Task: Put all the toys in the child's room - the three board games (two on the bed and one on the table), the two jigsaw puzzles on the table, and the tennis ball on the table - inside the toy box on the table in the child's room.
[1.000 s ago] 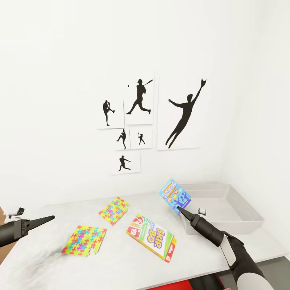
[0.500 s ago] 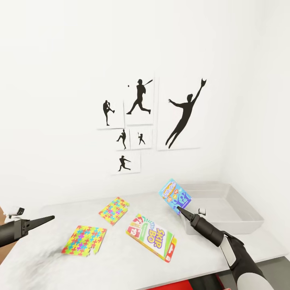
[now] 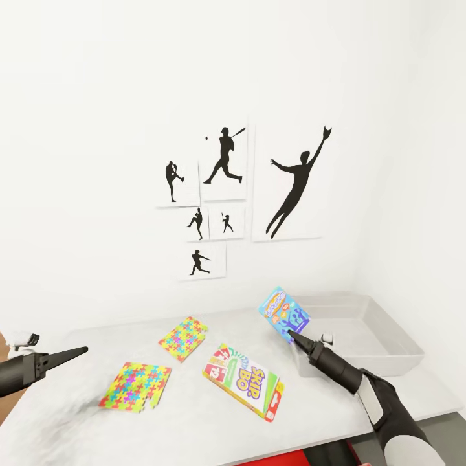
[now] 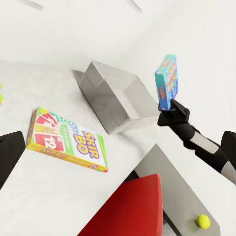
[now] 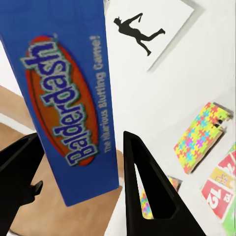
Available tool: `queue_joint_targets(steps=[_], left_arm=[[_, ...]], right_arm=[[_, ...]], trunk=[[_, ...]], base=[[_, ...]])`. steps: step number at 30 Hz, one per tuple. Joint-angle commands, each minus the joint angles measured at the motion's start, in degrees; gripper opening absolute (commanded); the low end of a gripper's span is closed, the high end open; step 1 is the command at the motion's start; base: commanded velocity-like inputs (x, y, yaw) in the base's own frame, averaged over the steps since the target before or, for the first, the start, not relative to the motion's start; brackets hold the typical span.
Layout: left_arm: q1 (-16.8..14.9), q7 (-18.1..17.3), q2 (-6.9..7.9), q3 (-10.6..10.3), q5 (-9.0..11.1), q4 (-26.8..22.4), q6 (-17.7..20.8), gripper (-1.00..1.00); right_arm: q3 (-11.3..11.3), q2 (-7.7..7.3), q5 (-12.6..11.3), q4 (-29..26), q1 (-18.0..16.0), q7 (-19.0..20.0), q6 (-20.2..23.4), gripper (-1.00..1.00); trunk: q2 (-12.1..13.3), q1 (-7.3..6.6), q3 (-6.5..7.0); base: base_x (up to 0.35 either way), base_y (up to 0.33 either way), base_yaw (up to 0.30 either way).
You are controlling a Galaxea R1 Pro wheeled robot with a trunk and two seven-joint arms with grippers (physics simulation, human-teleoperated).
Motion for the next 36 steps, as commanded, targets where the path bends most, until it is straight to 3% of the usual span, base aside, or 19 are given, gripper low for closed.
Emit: queue_joint_targets(steps=[1,3,11,18,23,26,29,33,36], left_arm=[[0.0,-0.3,0.01,0.0,-0.1,0.0,0.6,1.00],[0.0,-0.3,0.01,0.1,-0.1,0.0,0.6,1.00],[0.0,-0.3,0.01,0.0,-0.1,0.0,0.6,1.00],[0.0,-0.3,0.04,0.1,-0.1,0.1,0.6,1.00],[0.0,-0.3,0.09,0.1,-0.1,0.1,0.5,1.00],[0.0,-0.3,0.10,0.1,-0.1,0.1,0.5,1.00],[0.0,-0.3,0.10,0.1,-0.1,0.1,0.5,1.00],[0.0,-0.3,0.10,0.1,-0.1,0.1,0.5,1.00],[0.0,-0.3,0.09,0.1,-0.1,0.1,0.5,1.00]], right_arm=[[-0.1,-0.35,-0.3,0.0,-0.7,-1.4,1.9,-1.00],[-0.2,-0.78,-0.4,0.0,-1.8,-3.1,2.9,-1.00],[-0.3,-2.74,-0.9,0.2,-11.2,-12.8,10.1,-1.00],[-0.6,-3.70,-1.0,0.6,-16.5,-21.9,12.8,-1.00],[-2.3,-4.24,-1.1,0.9,-18.1,-28.8,13.5,-1.00],[-5.0,-4.62,-1.1,1.5,-19.0,-35.6,14.2,-1.00],[-6.4,-5.29,-1.1,1.7,-19.5,-39.6,14.5,-1.00],[-9.1,-7.23,-1.4,1.8,-19.9,-43.9,16.3,-1.00],[-10.3,-7.92,-1.5,1.8,-20.0,-44.6,17.9,-1.00]], trunk=[[0.0,0.02,-0.02],[0.0,0.02,-0.02],[0.0,0.02,-0.02],[0.0,0.02,-0.02],[0.0,0.02,-0.02],[0.0,0.02,-0.02],[0.0,0.02,-0.02],[0.0,0.02,-0.02],[0.0,0.02,-0.02]], base=[[0.000,0.000,0.000],[0.000,0.000,0.000],[0.000,0.000,0.000],[0.000,0.000,0.000],[0.000,0.000,0.000],[0.000,0.000,0.000],[0.000,0.000,0.000],[0.000,0.000,0.000],[0.000,0.000,0.000]])
